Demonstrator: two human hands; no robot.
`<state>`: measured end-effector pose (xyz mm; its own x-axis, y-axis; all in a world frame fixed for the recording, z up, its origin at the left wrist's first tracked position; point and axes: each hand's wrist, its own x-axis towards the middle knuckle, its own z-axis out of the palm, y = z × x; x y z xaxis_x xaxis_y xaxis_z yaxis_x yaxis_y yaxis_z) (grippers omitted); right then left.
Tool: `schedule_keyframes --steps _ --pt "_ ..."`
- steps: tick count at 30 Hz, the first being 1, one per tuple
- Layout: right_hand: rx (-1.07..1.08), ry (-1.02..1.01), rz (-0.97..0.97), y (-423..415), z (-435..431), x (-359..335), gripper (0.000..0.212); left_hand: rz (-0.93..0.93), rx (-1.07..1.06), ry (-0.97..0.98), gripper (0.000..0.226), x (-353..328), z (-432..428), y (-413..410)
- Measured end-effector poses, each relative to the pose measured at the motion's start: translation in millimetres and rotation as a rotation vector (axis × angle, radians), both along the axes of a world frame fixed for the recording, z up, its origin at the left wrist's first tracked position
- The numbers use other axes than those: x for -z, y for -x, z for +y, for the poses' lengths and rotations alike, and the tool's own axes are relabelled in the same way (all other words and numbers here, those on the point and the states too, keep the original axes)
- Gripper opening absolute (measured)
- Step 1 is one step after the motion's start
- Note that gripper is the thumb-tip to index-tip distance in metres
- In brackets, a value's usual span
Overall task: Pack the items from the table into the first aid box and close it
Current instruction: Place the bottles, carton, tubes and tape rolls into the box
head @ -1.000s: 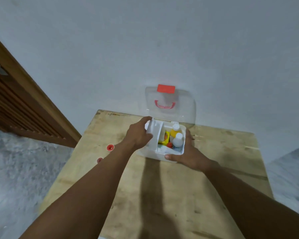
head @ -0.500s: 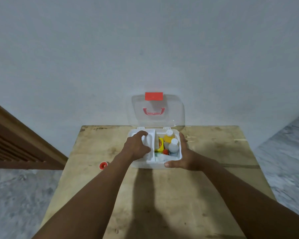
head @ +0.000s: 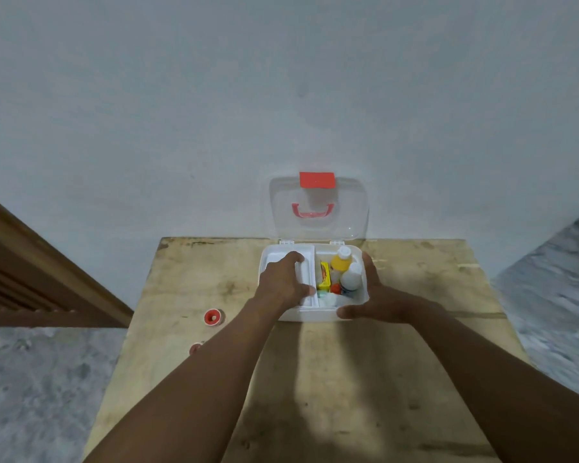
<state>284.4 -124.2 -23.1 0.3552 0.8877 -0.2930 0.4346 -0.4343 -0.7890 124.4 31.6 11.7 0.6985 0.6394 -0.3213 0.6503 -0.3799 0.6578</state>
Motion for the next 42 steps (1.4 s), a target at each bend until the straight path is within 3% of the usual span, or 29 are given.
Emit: schedule_keyframes --steps 7,12,15,17,20,23,29,32,38,42 --pt "-0.033 -0.099 0.052 -4.1 -0.5 -0.8 0.118 -0.019 -0.024 -0.070 0.072 -1.3 -11.9 3.3" --pt "-0.065 -0.224 0.119 4.4 -7.4 -12.0 0.121 -0.261 -0.186 -0.357 0.042 1.7 -45.4 53.2" --pt "-0.155 -0.309 0.137 17.9 -8.4 -31.0 0.103 -0.248 -0.257 -0.510 0.030 25.0 -56.5 98.2" --pt "-0.189 -0.316 0.148 23.7 -7.6 -39.3 0.103 -0.202 -0.311 -0.558 0.031 38.1 -55.0 129.7" --pt "-0.178 -0.307 0.168 22.6 -7.0 -37.4 0.097 -0.135 -0.328 -0.550 0.044 53.4 -44.5 171.2" --pt "-0.094 -0.186 0.088 15.8 -6.5 -25.9 0.125 -0.095 -0.336 -0.509 0.047 67.0 -24.5 192.8" --pt "-0.031 -0.009 -0.017 9.8 -0.9 -14.0 0.129 -0.062 -0.146 -0.575 0.079 80.9 3.7 181.6" --pt "-0.020 0.056 -0.043 7.8 -0.1 -11.1 0.132 -0.035 -0.153 -0.432 0.079 94.0 14.9 172.1" --pt "0.068 0.161 -0.006 15.6 -2.4 -10.5 0.132 -0.205 -0.182 -0.353 0.024 101.9 35.0 150.1" --pt "0.113 0.180 0.019 17.2 -2.1 -8.2 0.131 -0.237 -0.203 -0.313 0.022 91.6 46.9 141.8"
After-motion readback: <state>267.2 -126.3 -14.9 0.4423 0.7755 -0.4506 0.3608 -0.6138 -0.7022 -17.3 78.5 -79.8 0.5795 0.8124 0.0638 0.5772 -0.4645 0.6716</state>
